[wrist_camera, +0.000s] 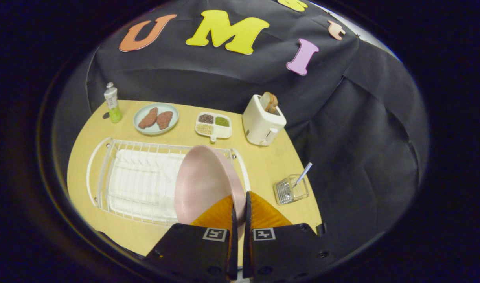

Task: Take the plate from the dish rack, then take the spoon from the basket and place it into the plate.

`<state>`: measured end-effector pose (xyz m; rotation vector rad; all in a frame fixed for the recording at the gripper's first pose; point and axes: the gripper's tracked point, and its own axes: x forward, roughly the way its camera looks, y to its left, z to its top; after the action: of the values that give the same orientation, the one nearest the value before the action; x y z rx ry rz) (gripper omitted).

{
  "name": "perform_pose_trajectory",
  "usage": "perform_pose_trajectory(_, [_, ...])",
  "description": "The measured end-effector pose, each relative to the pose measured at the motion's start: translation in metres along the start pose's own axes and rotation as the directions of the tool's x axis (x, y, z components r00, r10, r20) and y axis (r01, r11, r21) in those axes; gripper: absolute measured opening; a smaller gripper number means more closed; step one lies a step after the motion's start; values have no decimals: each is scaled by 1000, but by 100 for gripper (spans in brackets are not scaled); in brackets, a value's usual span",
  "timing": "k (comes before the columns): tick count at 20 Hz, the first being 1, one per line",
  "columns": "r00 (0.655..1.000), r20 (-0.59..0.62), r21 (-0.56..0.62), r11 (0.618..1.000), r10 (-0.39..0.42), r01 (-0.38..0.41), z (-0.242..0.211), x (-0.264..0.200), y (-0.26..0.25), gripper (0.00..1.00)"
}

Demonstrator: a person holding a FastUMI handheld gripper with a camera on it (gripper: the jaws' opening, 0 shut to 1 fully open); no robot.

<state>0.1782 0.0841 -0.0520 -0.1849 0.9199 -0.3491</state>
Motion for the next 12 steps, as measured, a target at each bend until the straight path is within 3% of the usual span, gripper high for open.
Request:
perform_pose_trajectory(3, [982, -7, 62, 980, 188, -187, -47, -13, -6, 10])
perform_pose_trajectory(5, [964, 5, 103, 959, 264, -264, -77, -14, -17, 11])
perform_pose_trajectory(12, [930, -22, 212, 911, 367, -355, -168, 37, -29, 11])
